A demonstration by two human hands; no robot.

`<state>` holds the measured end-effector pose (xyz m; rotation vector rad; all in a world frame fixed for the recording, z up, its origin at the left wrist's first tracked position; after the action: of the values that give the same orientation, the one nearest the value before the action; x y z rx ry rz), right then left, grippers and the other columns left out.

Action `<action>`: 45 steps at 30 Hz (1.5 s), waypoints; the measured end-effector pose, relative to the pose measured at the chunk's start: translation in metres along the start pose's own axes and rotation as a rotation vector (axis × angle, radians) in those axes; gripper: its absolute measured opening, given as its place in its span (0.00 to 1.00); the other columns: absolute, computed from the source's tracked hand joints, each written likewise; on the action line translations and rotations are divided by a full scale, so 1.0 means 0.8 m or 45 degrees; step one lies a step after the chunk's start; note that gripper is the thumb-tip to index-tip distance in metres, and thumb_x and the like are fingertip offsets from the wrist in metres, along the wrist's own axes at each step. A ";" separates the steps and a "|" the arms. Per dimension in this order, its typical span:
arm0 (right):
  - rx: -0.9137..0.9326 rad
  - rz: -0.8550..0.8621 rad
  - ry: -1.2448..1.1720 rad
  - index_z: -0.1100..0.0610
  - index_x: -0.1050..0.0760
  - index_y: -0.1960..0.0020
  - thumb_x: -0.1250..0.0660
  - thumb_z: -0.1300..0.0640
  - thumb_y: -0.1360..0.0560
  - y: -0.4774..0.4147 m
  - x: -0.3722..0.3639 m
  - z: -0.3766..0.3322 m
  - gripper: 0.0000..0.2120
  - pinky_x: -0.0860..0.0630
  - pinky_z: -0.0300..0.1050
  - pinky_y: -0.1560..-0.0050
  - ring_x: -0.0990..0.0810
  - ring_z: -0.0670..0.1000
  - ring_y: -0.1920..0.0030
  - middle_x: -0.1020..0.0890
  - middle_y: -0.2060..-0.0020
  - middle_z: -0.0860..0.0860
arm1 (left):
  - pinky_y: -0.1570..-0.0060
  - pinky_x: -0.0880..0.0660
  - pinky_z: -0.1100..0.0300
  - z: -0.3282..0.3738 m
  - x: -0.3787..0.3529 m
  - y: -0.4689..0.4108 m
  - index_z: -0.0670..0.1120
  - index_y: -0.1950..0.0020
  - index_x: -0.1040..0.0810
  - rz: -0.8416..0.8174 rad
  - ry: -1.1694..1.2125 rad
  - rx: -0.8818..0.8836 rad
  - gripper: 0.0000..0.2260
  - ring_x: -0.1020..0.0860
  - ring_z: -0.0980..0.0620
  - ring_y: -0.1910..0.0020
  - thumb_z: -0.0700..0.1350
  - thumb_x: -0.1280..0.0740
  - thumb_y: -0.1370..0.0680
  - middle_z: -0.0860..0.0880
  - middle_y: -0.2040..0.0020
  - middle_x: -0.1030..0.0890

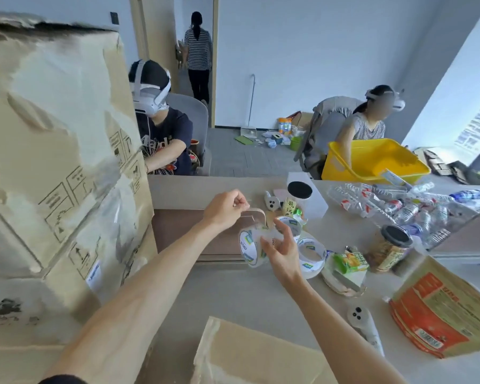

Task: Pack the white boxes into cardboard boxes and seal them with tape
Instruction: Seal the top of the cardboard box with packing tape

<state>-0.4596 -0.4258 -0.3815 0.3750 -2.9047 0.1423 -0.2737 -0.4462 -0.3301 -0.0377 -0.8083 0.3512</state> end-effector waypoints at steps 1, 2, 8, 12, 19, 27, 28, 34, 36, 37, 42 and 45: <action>-0.009 0.016 -0.009 0.52 0.34 0.31 0.35 0.50 0.30 -0.002 -0.001 0.002 0.28 0.32 0.32 0.68 0.30 0.41 0.72 0.26 0.70 0.46 | 0.53 0.27 0.57 0.002 -0.002 -0.004 0.52 0.58 0.23 0.016 -0.067 -0.032 0.04 0.22 0.51 0.54 0.48 0.31 0.24 0.56 0.61 0.22; -0.034 0.032 -0.018 0.52 0.33 0.32 0.34 0.50 0.28 -0.005 -0.003 0.003 0.26 0.32 0.32 0.67 0.30 0.40 0.72 0.26 0.69 0.46 | 0.51 0.27 0.55 0.004 -0.002 -0.007 0.52 0.58 0.22 0.047 -0.147 -0.066 0.04 0.22 0.50 0.52 0.48 0.32 0.24 0.56 0.61 0.22; -0.225 0.003 0.064 0.49 0.34 0.38 0.35 0.57 0.24 -0.027 -0.028 0.004 0.17 0.28 0.34 0.54 0.23 0.50 0.43 0.25 0.41 0.51 | 0.48 0.28 0.50 0.013 0.006 -0.017 0.49 0.55 0.21 0.160 -0.268 -0.189 0.04 0.27 0.48 0.45 0.46 0.33 0.22 0.52 0.56 0.18; -0.350 -0.027 0.183 0.50 0.32 0.37 0.34 0.52 0.28 -0.023 -0.038 0.023 0.20 0.29 0.48 0.40 0.26 0.51 0.41 0.25 0.43 0.51 | 0.45 0.30 0.52 0.006 0.005 -0.015 0.51 0.54 0.21 -0.051 -0.363 -0.142 0.04 0.25 0.50 0.46 0.50 0.33 0.22 0.55 0.56 0.20; -0.323 0.079 0.115 0.50 0.29 0.37 0.34 0.52 0.26 -0.022 -0.044 0.021 0.18 0.31 0.45 0.44 0.27 0.49 0.43 0.25 0.47 0.48 | 0.46 0.32 0.54 0.019 0.011 -0.029 0.53 0.57 0.24 -0.046 -0.408 -0.228 0.04 0.25 0.50 0.46 0.49 0.33 0.22 0.52 0.52 0.18; -0.335 0.089 0.109 0.47 0.31 0.39 0.35 0.50 0.28 -0.016 -0.047 0.020 0.18 0.27 0.55 0.36 0.25 0.51 0.41 0.23 0.42 0.48 | 0.48 0.35 0.55 0.013 -0.003 -0.034 0.51 0.54 0.23 -0.040 -0.471 -0.165 0.04 0.25 0.49 0.46 0.50 0.34 0.21 0.52 0.52 0.18; -0.338 0.086 0.105 0.47 0.31 0.39 0.35 0.51 0.28 -0.016 -0.046 0.019 0.18 0.27 0.54 0.36 0.25 0.51 0.41 0.23 0.42 0.48 | 0.48 0.34 0.54 0.012 -0.005 -0.035 0.51 0.54 0.22 -0.036 -0.469 -0.154 0.04 0.25 0.49 0.47 0.49 0.35 0.21 0.52 0.52 0.18; -0.352 0.063 0.100 0.47 0.31 0.39 0.35 0.49 0.27 -0.020 -0.046 0.023 0.18 0.26 0.53 0.38 0.23 0.51 0.43 0.23 0.41 0.50 | 0.51 0.36 0.54 0.007 -0.027 -0.034 0.49 0.52 0.26 -0.029 -0.476 -0.080 0.10 0.25 0.46 0.46 0.55 0.37 0.22 0.50 0.50 0.19; -0.346 0.057 0.099 0.48 0.31 0.37 0.35 0.50 0.25 -0.021 -0.045 0.026 0.18 0.27 0.51 0.38 0.25 0.50 0.42 0.23 0.41 0.49 | 0.50 0.36 0.53 0.009 -0.034 -0.036 0.48 0.52 0.28 -0.024 -0.522 -0.076 0.13 0.25 0.46 0.45 0.57 0.38 0.22 0.49 0.49 0.19; -0.344 0.051 0.097 0.49 0.31 0.36 0.35 0.50 0.25 -0.021 -0.045 0.027 0.19 0.27 0.51 0.37 0.25 0.49 0.42 0.23 0.41 0.49 | 0.49 0.35 0.52 0.009 -0.037 -0.037 0.47 0.52 0.28 -0.017 -0.550 -0.079 0.14 0.25 0.46 0.46 0.58 0.39 0.22 0.49 0.49 0.19; -0.364 0.028 0.114 0.52 0.34 0.31 0.34 0.50 0.24 -0.023 -0.043 0.029 0.23 0.29 0.52 0.34 0.29 0.47 0.42 0.26 0.36 0.50 | 0.47 0.34 0.51 0.006 -0.038 -0.038 0.47 0.50 0.27 0.030 -0.669 -0.122 0.17 0.24 0.46 0.48 0.61 0.41 0.22 0.48 0.50 0.18; -0.385 0.008 0.122 0.53 0.35 0.29 0.35 0.50 0.23 -0.024 -0.040 0.031 0.24 0.30 0.49 0.36 0.29 0.47 0.42 0.27 0.36 0.50 | 0.47 0.36 0.50 0.005 -0.036 -0.032 0.49 0.49 0.30 0.024 -0.743 -0.130 0.18 0.25 0.45 0.46 0.63 0.44 0.22 0.47 0.50 0.18</action>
<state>-0.4291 -0.4400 -0.4111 0.2971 -2.7732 -0.2684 -0.2874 -0.4798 -0.3437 -0.0387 -1.4039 0.3417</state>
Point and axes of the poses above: each hand's wrist, its own y-axis away from the middle knuckle, its own x-axis out of the back of the hand, z = x × y, the point moved 1 cm from there along -y, towards the middle knuckle
